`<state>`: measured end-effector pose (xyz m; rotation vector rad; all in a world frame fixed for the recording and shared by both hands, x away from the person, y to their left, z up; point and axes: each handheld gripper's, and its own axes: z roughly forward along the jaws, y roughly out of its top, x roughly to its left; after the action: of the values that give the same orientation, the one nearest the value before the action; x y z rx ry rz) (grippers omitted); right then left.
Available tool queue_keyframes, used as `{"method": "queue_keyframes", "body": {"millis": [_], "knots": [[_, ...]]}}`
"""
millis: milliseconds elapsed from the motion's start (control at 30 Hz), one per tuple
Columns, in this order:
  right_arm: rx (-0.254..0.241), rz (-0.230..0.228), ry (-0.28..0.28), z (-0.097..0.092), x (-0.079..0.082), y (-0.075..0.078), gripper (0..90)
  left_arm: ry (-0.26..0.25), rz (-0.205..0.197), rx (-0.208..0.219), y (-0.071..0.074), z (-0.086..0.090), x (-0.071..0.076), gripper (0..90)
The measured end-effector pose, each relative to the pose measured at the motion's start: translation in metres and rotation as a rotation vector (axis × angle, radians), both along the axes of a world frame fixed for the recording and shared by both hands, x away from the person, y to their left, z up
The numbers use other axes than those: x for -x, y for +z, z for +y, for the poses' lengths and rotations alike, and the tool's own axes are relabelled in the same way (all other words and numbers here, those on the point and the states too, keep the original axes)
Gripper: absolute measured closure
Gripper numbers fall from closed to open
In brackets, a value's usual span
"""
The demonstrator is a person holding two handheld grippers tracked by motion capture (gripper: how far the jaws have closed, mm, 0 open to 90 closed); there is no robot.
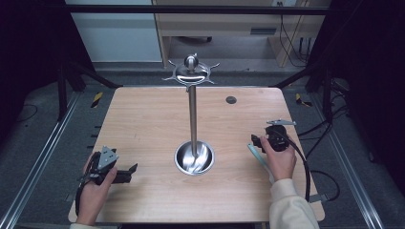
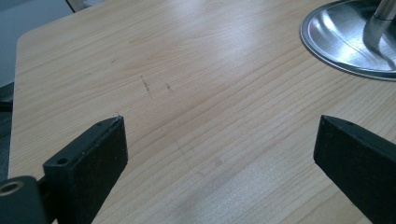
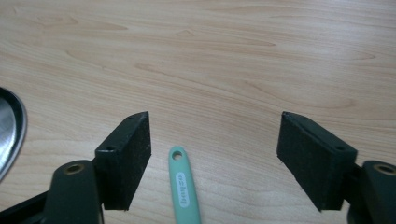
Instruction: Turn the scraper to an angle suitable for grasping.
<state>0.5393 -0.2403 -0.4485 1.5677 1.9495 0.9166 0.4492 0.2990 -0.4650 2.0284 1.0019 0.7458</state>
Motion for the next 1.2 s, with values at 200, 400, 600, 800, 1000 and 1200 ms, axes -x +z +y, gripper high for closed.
{"method": "queue_keyframes", "body": {"millis": [200, 400, 600, 800, 1000, 1200], "knots": [[0.036, -0.019, 0.03, 0.006, 0.004, 0.001, 33.3, 0.002, -0.002, 0.004, 0.0, 0.0, 0.0, 2.7], [0.065, -0.017, 0.11, 0.02, 0.009, -0.001, 44.2, -0.002, -0.002, -0.003, 0.0, -0.001, 0.0, 2.7], [0.121, 0.024, 0.218, 0.033, 0.009, -0.009, 64.5, -0.004, -0.002, -0.006, 0.0, -0.001, 0.0, 2.7], [0.145, 0.071, 0.276, 0.039, 0.008, -0.017, 84.4, -0.007, -0.001, -0.012, 0.0, -0.002, 0.0, 2.7], [0.141, 0.097, 0.306, 0.04, 0.006, -0.02, 90.0, -0.011, 0.002, -0.017, 0.0, -0.002, 0.0, 2.7], [0.149, 0.096, 0.297, 0.039, 0.004, -0.021, 90.0, -0.011, 0.001, -0.018, 0.0, -0.002, 0.0, 2.7]]}}
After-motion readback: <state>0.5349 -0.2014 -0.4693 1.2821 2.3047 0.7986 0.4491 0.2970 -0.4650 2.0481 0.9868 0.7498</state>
